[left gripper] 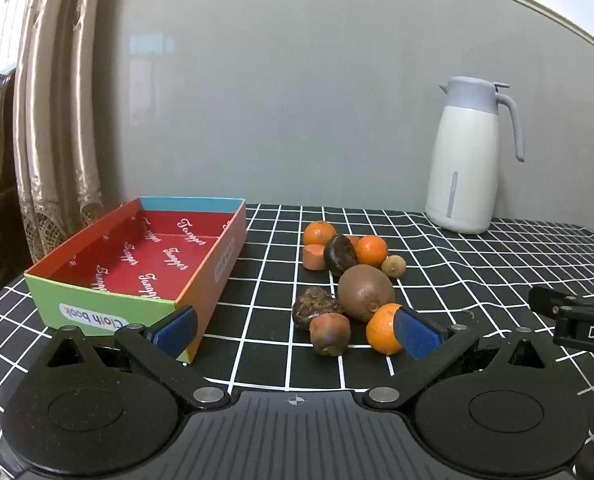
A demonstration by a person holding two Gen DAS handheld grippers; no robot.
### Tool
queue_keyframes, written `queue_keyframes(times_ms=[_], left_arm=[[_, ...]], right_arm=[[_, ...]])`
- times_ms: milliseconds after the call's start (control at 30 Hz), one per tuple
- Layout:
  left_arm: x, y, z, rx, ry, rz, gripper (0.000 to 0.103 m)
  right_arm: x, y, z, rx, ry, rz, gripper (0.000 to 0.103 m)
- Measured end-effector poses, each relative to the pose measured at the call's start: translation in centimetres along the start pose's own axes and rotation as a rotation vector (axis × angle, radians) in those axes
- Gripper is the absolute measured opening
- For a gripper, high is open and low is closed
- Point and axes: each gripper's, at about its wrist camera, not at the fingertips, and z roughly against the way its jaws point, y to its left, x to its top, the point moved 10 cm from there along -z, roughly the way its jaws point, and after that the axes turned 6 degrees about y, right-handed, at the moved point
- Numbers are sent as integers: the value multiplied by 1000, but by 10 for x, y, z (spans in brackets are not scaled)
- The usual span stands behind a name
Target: Organize fruits
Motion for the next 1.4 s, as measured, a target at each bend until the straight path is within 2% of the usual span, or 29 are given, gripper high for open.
queue_keyframes(times_ms=[1400], left_arm=[[1,2,2,11,-21,-6,103]], right_arm=[[4,9,9,53,-43,7,103]])
